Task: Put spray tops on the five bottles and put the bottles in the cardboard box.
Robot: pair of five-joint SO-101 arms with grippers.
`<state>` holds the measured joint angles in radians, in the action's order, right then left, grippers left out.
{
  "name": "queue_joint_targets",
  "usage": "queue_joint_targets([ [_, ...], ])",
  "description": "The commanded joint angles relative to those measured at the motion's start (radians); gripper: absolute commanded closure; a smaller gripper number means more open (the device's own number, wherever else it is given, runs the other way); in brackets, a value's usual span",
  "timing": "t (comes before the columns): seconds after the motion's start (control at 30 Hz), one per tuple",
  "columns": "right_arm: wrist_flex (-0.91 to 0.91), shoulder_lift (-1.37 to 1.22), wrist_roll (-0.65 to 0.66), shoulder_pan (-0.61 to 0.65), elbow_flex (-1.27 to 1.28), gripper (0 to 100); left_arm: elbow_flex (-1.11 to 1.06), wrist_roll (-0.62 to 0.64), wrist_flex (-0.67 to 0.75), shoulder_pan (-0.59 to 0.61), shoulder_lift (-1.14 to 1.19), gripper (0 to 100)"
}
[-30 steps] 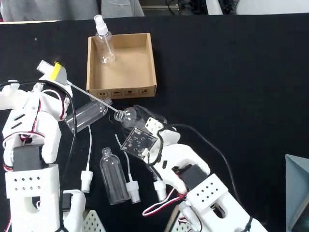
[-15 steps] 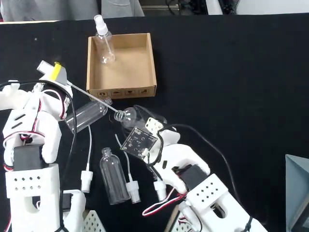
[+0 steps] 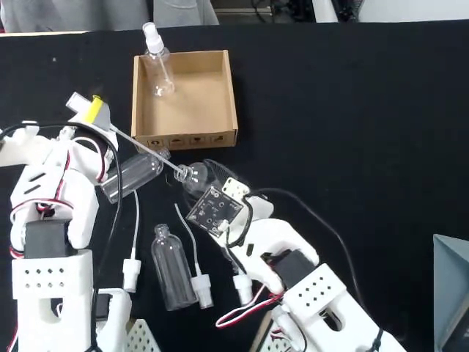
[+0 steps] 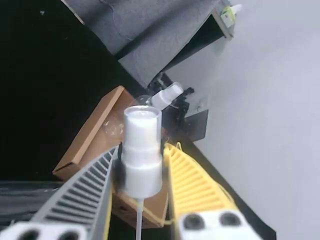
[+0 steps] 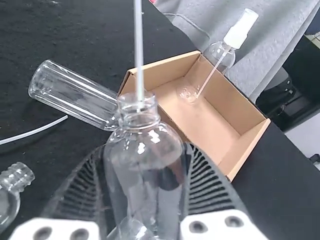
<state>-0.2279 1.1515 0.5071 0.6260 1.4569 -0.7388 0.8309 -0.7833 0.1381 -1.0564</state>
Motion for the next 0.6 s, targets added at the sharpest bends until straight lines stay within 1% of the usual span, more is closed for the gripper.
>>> queue_joint_targets([
  [0.0, 0.026, 0.041, -0.011, 0.009, -0.033, 98.8, 0.001, 0.0, 0.006, -0.031, -0.021, 97],
  [0.17, 0.026, 0.041, -0.011, 0.009, -0.033, 98.8, -0.012, 0.0, 0.003, -0.099, -0.021, 97],
  [0.33, 0.026, 0.041, -0.012, 0.009, -0.033, 98.8, -0.022, 0.0, 0.006, -0.111, -0.021, 97],
  [0.43, 0.026, 0.041, -0.012, 0.009, -0.033, 98.7, -0.027, -0.002, 0.006, -0.14, -0.021, 97],
  [0.5, 0.026, 0.041, -0.012, 0.009, -0.033, 98.7, -0.027, -0.035, 0.003, -0.171, -0.021, 97],
  [0.57, 0.026, 0.041, -0.04, 0.008, -0.033, 98.7, -0.028, -0.063, -0.002, -0.202, -0.021, 97],
])
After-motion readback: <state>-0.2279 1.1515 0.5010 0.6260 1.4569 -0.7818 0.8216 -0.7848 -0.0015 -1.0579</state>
